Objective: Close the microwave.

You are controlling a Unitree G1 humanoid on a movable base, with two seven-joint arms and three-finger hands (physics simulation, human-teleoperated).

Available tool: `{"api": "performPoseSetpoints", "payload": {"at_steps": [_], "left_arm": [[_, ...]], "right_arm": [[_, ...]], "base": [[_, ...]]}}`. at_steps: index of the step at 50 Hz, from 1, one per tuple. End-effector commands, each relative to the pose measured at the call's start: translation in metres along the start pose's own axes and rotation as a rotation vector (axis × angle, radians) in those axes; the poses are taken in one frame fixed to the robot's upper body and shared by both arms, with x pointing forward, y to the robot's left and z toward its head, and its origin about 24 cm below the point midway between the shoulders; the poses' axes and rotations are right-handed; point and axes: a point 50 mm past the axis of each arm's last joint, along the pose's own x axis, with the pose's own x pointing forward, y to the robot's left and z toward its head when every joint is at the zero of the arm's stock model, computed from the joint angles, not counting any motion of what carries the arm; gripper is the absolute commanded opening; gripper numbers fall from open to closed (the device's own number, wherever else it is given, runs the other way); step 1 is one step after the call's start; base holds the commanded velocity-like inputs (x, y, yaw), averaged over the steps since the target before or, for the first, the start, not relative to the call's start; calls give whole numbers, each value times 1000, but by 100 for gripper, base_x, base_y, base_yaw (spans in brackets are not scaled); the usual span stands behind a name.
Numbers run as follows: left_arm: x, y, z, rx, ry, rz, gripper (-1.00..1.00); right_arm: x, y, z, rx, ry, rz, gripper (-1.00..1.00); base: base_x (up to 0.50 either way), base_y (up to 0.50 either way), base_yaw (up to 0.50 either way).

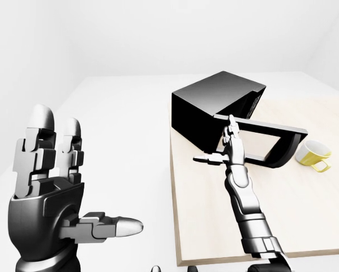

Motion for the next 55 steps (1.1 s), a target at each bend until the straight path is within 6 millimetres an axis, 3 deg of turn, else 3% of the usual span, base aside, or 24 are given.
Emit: {"api": "performPoseSetpoints", "payload": {"at_steps": [1,24,55], "left_arm": [[1,1,1,-6,-5,1,100],[0,1,0,1,-1,1,100],[1,3,1,1,-9,10,100]], "right_arm": [[16,3,8,-1,-16,8,100],[41,11,21,-12,-32,22,100],[55,20,26,10,-32,45,100]], "base": [[0,0,0],[0,0,0],[0,0,0]]}}
